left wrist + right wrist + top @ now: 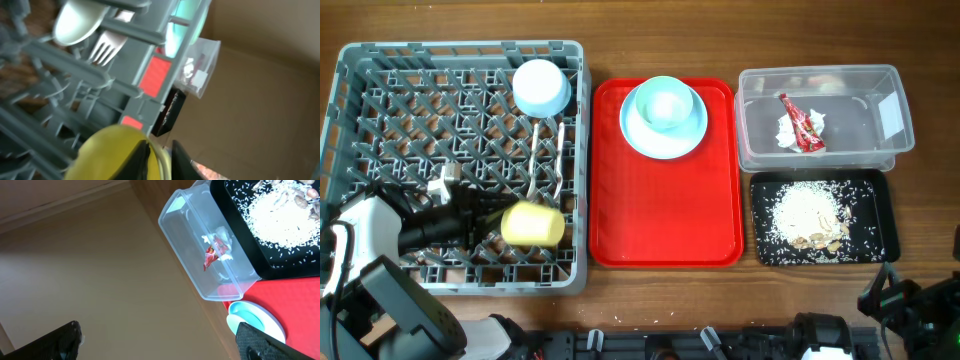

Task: Sort waste into correct bins and load items into the dishwasher rack
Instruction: 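Lower the yellow cup into the rack's front section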

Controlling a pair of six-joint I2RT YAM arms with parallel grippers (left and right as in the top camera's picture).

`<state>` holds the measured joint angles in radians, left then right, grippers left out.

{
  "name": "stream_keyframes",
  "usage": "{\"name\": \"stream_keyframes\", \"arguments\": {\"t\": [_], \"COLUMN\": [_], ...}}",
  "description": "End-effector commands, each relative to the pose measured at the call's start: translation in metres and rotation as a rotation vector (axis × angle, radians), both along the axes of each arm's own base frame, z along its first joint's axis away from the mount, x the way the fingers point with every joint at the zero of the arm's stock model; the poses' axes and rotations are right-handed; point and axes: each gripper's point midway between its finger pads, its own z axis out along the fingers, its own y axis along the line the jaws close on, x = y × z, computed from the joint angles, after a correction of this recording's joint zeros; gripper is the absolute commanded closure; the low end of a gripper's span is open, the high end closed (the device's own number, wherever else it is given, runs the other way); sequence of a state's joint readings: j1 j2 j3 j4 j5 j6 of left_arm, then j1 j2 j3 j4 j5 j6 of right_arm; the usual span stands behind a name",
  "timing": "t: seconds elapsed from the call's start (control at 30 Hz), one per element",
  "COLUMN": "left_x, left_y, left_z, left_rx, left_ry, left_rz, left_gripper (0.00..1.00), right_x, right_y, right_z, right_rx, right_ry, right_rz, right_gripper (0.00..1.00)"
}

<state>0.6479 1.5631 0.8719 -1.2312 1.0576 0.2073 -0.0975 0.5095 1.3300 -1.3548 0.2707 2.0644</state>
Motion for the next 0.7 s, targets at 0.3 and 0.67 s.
{"name": "stream_keyframes", "arguments": {"t": [0.3,0.67], "left_x": [0.025,0.001], "left_y": [0.035,0.020], "left_z": [0.040,0.106], "left_rx": [0.194,0.556], "left_ry": [0.002,-0.095], "left_rz": [0.070,0.091], "left_gripper": [0.27,0.00], "right_x": [-0.001,-0.001], "right_y": [-0.002,-0.002], "right_z": [-0.001,-0.001], "right_rx": [0.001,0.001], "right_ry": [-0.001,-0.001], "right_rz": [-0.015,-0.015], "right_gripper": [0.00,0.00]}}
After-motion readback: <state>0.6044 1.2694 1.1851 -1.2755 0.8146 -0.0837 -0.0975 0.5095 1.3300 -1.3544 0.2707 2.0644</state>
